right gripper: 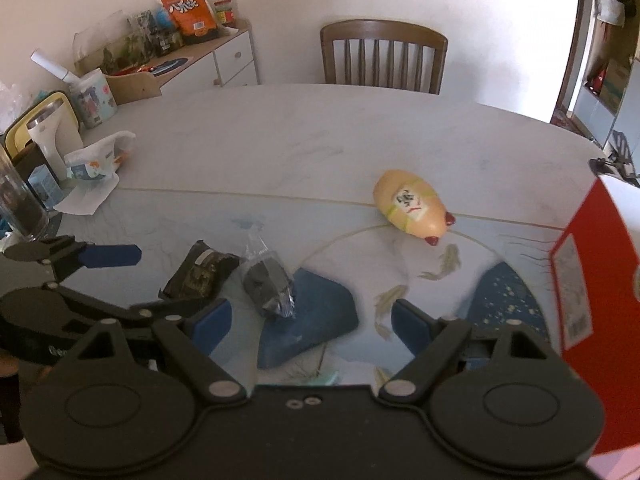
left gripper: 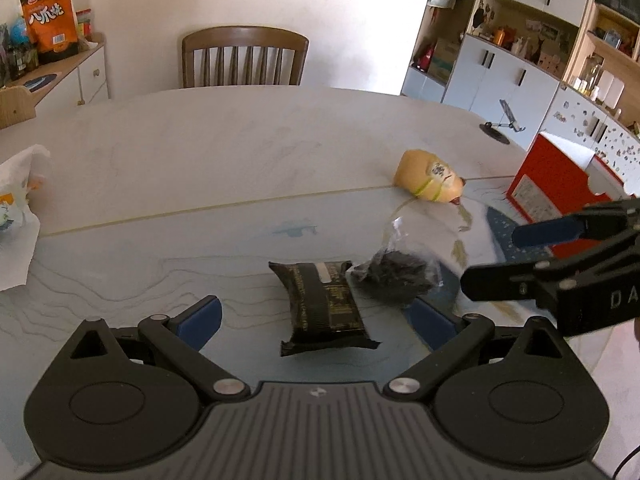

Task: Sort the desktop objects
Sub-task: 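Lower left gripper onto dark packet while right gripper reaches clear bag of dark snacks, then close left gripper on dark packet while right gripper grasps clear snack bag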

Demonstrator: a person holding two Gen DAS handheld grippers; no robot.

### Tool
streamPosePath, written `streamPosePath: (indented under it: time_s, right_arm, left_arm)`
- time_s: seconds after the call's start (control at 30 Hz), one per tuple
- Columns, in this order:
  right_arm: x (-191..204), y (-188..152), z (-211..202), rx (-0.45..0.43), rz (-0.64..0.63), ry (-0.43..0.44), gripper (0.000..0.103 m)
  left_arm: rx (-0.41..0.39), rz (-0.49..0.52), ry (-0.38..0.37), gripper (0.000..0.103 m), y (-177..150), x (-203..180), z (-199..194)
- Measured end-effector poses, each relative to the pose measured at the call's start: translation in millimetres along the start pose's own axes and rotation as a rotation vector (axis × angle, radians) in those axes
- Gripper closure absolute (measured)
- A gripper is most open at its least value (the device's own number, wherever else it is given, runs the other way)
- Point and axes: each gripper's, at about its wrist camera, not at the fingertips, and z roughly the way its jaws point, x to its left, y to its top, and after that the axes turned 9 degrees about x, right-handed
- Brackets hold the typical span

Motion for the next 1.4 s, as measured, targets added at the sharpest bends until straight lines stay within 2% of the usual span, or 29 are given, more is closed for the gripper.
streamPosePath:
  time_s: [0.3, 0.47, 0.6, 0.73, 0.87, 0.9, 0.97, 1.17, 1.4]
  right_arm:
    - [3.9, 17.6, 21.9, 0.025, 0.004, 0.032, 0.018]
    - [6.5, 20.8, 35.4, 0.057, 0.001, 0.035, 0.020]
    - [8.6, 22.5, 43.9, 0.084, 0.001, 0.040, 0.030]
    - [10.5, 22.6, 49.6, 0.096, -0.004, 0.032, 0.034]
    - [11.8, 24.6, 54.9, 0.103, -0.004, 0.026, 0.039]
    - [11.7, 25.0, 55.3, 0.103, -0.001, 0.029, 0.041]
    - [12.6, 25.5, 55.4, 0.100, -0.004, 0.029, 0.043]
    - [14.2, 28.3, 56.5, 0.103, -0.002, 0.033, 0.052]
    - [15.3, 29.8, 55.0, 0.107, 0.009, 0.049, 0.067]
  left_arm:
    - [-0.024, 0.064, 0.013, 0.002, -2.2, -7.3, 10.8]
    - [-0.015, 0.071, 0.018, 0.009, -3.0, -10.4, 17.7]
    - [-0.017, 0.068, 0.023, 0.013, -2.9, -11.3, 20.1]
    - [-0.016, 0.083, 0.020, 0.024, -2.2, -14.5, 21.8]
    - [-0.019, 0.083, 0.025, 0.025, -1.4, -15.1, 22.4]
    - [-0.018, 0.082, 0.025, 0.027, -1.1, -15.0, 22.6]
    - [-0.013, 0.084, 0.022, 0.041, -0.7, -15.2, 23.6]
    - [-0.006, 0.059, 0.037, 0.058, 1.5, -11.2, 24.1]
    - [0.002, 0.047, 0.036, 0.065, 3.7, -5.7, 23.4]
